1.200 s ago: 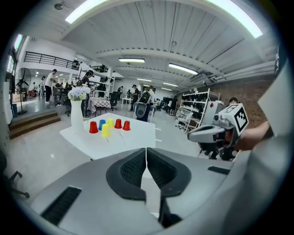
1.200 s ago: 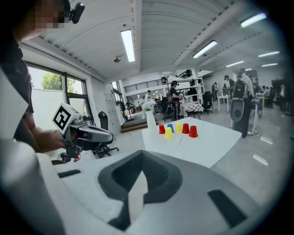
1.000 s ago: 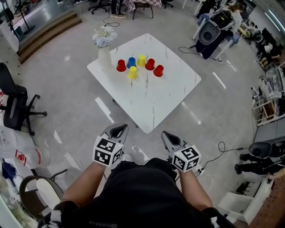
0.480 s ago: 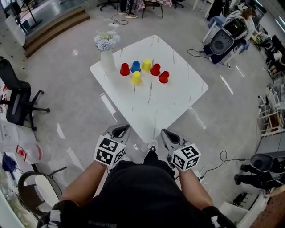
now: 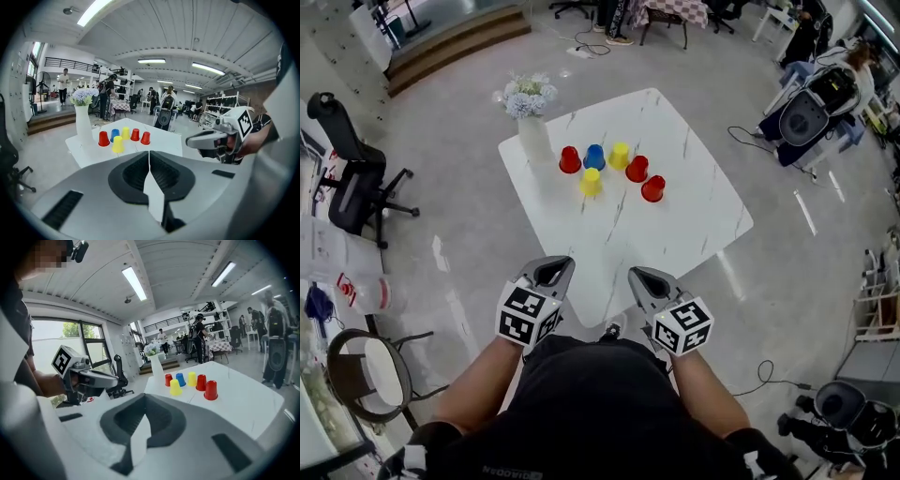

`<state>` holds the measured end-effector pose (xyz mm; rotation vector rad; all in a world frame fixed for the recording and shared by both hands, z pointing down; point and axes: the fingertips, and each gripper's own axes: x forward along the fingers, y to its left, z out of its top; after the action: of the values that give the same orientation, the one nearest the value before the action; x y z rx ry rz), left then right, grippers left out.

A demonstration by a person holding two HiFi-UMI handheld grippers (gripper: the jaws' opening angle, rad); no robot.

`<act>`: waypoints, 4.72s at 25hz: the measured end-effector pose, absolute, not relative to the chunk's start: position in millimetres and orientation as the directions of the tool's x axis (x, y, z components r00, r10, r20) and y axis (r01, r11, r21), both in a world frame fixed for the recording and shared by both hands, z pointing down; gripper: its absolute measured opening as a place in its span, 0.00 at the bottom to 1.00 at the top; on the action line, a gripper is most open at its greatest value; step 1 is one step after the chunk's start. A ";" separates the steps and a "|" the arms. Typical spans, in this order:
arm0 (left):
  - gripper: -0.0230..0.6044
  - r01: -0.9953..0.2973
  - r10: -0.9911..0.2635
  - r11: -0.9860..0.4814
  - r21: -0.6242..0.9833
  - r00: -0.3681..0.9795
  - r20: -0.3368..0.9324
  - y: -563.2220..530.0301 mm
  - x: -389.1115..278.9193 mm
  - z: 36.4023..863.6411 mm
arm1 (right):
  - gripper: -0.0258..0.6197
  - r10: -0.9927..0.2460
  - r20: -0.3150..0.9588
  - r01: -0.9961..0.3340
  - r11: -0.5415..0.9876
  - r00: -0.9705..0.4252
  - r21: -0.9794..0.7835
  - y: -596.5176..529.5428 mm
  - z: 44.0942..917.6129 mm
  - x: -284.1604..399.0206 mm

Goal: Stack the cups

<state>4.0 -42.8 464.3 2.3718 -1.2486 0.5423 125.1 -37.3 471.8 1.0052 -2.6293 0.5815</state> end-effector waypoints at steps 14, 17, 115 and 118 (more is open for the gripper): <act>0.05 -0.914 -0.721 -0.378 0.145 0.389 0.573 -67.9 -22.4 481.1 | 0.04 -0.538 0.378 -0.646 0.711 -0.754 -0.278 -111.5 494.1 116.9; 0.05 -0.903 -0.709 -0.401 0.152 0.411 0.573 -80.1 -31.1 478.6 | 0.04 -0.550 0.416 -0.674 0.693 -0.724 -0.256 -129.4 499.9 103.3; 0.05 -0.921 -0.629 -0.322 0.217 0.380 0.678 -80.0 -108.1 526.8 | 0.37 -0.672 0.695 -0.899 0.429 -0.257 0.082 -324.1 613.1 205.7; 0.05 -0.920 -0.631 -0.328 0.216 0.384 0.675 -82.5 -106.2 526.5 | 0.37 -0.679 0.674 -0.890 0.451 -0.291 0.071 -309.2 601.5 196.8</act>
<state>-106.2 -82.5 526.5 2.0681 -1.3260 0.6498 196.8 -309.2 601.5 1.3058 -2.0626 0.4231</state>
